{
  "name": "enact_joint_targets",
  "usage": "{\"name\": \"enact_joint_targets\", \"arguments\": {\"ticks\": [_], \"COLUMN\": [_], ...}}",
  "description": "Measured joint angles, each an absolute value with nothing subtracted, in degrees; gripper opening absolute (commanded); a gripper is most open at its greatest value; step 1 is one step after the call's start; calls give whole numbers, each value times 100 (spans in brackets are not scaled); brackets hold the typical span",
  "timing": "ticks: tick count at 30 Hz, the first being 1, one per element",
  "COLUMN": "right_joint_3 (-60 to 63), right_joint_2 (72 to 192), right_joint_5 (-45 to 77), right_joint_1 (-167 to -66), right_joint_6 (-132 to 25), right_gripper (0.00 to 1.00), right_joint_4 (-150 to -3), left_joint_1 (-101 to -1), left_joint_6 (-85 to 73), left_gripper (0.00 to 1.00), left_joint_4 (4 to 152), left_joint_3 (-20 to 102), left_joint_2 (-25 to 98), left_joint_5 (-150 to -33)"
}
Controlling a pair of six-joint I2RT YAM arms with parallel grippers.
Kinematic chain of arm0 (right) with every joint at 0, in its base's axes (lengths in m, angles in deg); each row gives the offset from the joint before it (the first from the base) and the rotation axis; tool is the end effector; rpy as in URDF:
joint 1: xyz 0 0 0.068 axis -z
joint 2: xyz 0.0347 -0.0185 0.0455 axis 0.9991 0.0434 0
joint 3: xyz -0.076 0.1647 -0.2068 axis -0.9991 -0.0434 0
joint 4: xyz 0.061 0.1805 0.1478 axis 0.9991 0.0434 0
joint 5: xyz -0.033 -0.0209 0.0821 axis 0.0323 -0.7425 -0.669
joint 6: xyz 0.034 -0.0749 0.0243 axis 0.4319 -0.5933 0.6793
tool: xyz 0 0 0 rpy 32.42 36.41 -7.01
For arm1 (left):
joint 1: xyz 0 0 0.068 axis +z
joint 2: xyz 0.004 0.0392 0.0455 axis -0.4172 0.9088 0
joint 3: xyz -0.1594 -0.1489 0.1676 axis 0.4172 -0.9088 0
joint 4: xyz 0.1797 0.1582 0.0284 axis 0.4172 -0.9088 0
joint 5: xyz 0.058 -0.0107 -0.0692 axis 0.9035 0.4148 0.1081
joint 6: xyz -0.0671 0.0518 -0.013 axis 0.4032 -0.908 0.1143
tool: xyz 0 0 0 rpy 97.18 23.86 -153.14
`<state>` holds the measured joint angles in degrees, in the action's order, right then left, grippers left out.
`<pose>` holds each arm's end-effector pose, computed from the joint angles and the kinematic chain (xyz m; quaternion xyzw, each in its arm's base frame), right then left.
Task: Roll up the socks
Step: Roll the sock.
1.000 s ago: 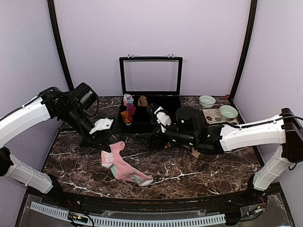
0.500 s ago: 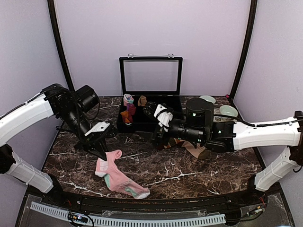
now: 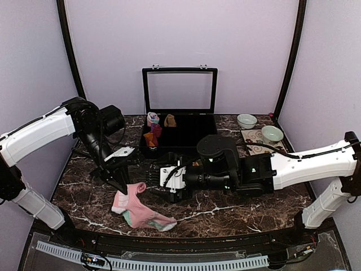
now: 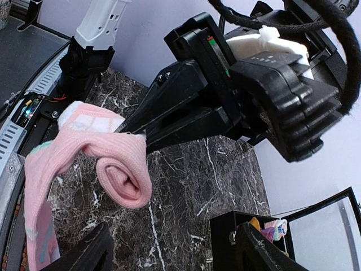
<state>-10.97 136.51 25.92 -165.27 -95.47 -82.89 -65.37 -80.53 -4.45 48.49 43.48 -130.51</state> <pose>0.0814 0.3631 0.3073 -0.6625 0.4513 0.2040 0.5619 0.1351 -0.1892 0.3013 0.7330 0.5483 -0.3813 0.1293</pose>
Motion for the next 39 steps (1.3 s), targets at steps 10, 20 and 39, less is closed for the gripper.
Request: {"name": "enact_joint_targets", "arguments": {"ticks": [10,20,39], "right_joint_3": [-469,-137,-183], "right_joint_2": [14283,14598,14917], "right_joint_5": [2996,3254,4345], "right_joint_1": [-16896,-16966,-16999], "right_joint_6": [-10170,-10371,-9681], "right_gripper": [50,4,0], "right_joint_4": [-8162,-7828,-8621], "left_joint_1": [-6537,-6526,-6526], "left_joint_6": [-8063,-8024,-7362], "left_gripper": [0,0,49], "left_joint_4": [-515,-478,820], "left_joint_3": [4858,4858,4460], "left_joint_2": [4348,4331,3489], "left_joint_5": [-13093,-12961,-11971]}}
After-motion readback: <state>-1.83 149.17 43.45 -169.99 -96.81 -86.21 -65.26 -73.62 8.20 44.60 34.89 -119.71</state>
